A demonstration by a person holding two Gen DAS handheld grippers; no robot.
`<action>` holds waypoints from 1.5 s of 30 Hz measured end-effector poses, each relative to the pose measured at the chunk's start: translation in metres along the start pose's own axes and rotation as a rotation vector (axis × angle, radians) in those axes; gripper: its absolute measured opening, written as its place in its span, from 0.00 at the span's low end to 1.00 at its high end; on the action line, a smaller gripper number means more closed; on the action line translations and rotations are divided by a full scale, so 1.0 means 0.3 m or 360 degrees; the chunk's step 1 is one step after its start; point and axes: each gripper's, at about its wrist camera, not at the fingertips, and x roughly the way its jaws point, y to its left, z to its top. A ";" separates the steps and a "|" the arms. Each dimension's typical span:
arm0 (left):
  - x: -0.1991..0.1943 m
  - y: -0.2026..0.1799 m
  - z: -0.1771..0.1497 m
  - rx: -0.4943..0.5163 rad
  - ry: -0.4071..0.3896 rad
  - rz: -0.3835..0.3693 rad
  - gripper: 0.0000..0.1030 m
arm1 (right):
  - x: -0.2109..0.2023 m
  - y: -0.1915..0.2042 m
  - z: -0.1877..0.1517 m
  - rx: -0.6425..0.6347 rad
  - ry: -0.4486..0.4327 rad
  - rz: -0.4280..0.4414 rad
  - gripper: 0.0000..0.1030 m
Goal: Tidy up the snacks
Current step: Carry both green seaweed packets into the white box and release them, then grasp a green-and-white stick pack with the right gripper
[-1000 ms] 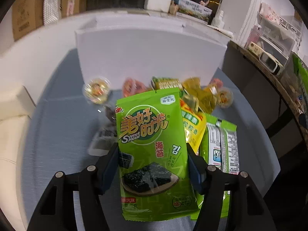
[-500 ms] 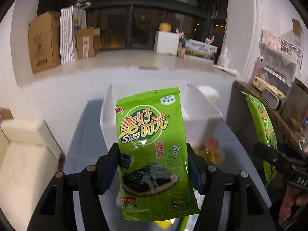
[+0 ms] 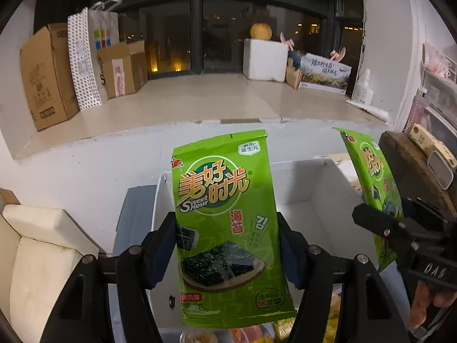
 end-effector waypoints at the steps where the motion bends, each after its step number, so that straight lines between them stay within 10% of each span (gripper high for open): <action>1: 0.021 0.004 -0.003 0.0006 0.0012 0.0014 0.75 | 0.019 -0.004 0.008 0.0013 0.0018 0.0032 0.72; 3: 0.064 0.009 -0.015 0.0029 0.0035 0.0017 1.00 | 0.050 -0.008 0.013 0.0011 0.0031 0.0025 0.89; 12: 0.058 0.036 -0.093 0.0044 0.0020 0.0021 1.00 | 0.019 -0.056 -0.031 0.0067 0.0001 -0.0023 0.96; 24: -0.284 -0.008 -0.303 0.0027 -0.0091 -0.0041 1.00 | -0.407 0.054 -0.222 0.0131 -0.0346 0.0026 1.00; 37: -0.676 -0.031 -0.691 -0.0082 -0.0156 -0.0132 1.00 | -0.512 0.172 -0.703 0.0290 -0.0010 -0.0207 1.00; 45: -0.758 0.025 -0.779 -0.0112 -0.0163 -0.0166 1.00 | -0.489 0.229 -0.781 0.0305 0.0053 -0.0277 1.00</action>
